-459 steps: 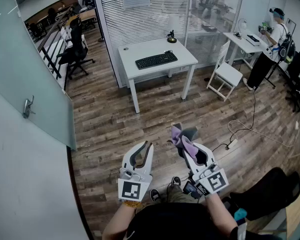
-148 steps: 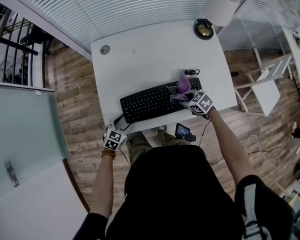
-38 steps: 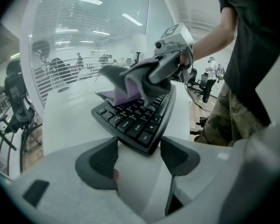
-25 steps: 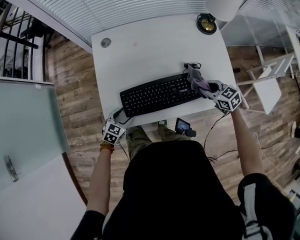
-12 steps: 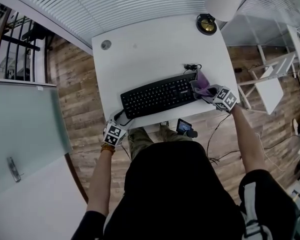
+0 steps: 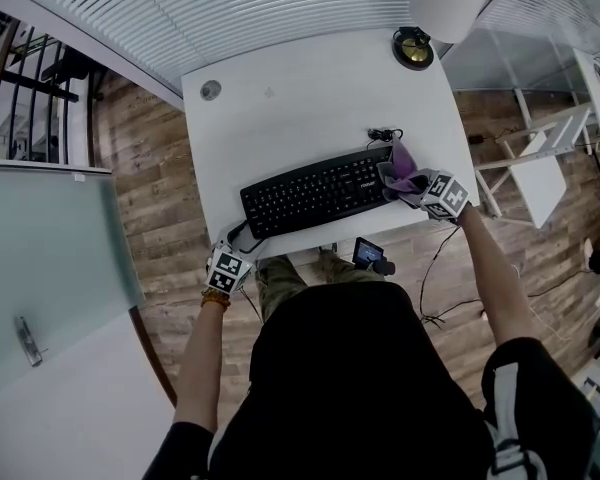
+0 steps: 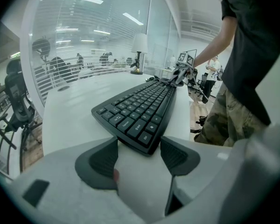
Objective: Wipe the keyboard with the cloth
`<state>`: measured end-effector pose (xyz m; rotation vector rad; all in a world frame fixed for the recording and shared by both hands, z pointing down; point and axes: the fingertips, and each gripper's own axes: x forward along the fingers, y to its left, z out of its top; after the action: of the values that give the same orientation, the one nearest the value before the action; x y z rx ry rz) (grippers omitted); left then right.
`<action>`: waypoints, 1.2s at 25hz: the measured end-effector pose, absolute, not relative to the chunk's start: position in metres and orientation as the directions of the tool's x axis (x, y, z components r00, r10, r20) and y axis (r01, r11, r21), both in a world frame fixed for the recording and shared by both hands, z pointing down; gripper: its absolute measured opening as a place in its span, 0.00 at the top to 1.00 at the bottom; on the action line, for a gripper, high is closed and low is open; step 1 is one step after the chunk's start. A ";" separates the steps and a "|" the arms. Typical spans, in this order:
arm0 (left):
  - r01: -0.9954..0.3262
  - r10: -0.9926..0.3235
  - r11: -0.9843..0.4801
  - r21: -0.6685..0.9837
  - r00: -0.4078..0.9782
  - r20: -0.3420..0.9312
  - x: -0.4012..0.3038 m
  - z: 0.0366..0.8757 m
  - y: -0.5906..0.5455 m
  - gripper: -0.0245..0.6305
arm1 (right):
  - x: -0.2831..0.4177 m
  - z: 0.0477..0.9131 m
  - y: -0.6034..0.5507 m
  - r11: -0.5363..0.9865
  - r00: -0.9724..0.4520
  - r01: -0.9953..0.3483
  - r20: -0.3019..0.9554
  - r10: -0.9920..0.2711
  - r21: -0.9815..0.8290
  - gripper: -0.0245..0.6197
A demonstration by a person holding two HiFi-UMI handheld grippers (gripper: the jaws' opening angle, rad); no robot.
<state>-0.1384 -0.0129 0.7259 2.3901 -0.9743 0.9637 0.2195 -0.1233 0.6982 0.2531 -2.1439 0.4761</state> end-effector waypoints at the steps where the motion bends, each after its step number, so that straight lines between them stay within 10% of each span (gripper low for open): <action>1: -0.723 -0.459 -0.685 0.089 0.523 0.718 -0.139 0.726 -0.013 0.53 | 0.218 0.698 -0.123 0.904 -0.576 -0.351 0.817 -0.005 -0.242 0.84; 30: -0.732 -0.473 -0.675 0.093 0.526 0.707 -0.137 0.719 -0.019 0.53 | 0.150 0.696 -0.097 0.944 -0.623 -0.215 0.780 0.066 -0.251 0.84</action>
<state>-0.1374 -0.0190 0.7188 2.3894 -0.9918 0.9389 0.1503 -0.0971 0.6964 0.1047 -2.2084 0.4044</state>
